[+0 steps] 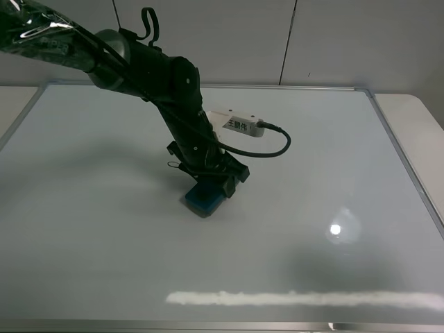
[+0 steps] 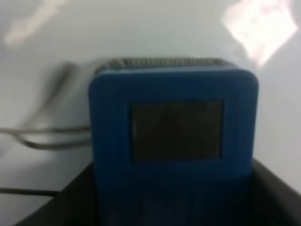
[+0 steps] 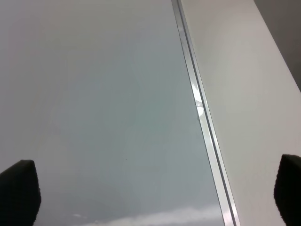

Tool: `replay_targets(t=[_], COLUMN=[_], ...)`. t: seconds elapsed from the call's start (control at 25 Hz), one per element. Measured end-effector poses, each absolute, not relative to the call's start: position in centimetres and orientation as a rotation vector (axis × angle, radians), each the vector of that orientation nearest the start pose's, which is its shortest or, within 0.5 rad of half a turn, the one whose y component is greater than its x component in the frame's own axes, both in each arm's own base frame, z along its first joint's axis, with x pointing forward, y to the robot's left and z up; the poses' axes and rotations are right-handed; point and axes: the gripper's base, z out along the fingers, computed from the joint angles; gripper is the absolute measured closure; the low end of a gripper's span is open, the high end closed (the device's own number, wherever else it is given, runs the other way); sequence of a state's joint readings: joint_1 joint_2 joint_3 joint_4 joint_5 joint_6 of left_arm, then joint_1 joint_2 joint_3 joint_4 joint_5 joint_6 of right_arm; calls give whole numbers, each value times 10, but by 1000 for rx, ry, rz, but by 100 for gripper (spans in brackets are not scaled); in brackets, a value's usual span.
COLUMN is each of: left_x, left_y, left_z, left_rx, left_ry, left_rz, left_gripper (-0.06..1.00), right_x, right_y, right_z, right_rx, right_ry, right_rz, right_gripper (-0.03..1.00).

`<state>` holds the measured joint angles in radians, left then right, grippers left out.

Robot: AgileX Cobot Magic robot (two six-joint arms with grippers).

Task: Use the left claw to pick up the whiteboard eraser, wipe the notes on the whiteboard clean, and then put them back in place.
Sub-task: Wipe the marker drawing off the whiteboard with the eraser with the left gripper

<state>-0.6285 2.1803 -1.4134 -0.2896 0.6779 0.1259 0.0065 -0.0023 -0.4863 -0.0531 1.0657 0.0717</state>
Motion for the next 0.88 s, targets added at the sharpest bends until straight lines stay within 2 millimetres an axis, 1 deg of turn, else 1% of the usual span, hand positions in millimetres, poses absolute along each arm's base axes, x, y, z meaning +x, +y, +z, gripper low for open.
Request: replay_targets(t=[0.24, 0.4, 0.52, 0.64, 0.72, 0.88], left_x=[374, 398, 411, 419, 421, 420], left_y=[-233, -212, -194, -181, -177, -179], left_z=[101, 100, 100, 99, 99, 99], left_rx=[739, 699, 655, 615, 595, 592], left_ry=[2816, 2785, 2753, 2745, 2743, 2743], left_rz=[-218, -139, -101, -82, -82, -81], left_gripper=[40, 40, 40, 40, 40, 40], right_x=[-4, -4, -4, -4, -4, -4], right_y=[-4, -4, -4, -4, -4, -4], right_z=[273, 273, 273, 273, 273, 273], right_rx=[69, 69, 69, 69, 69, 69], right_ry=[2058, 2058, 2058, 2058, 2058, 2058], right_rz=[-15, -15, -15, -15, -15, -15], right_gripper=[-2, -2, -2, -2, -2, -2])
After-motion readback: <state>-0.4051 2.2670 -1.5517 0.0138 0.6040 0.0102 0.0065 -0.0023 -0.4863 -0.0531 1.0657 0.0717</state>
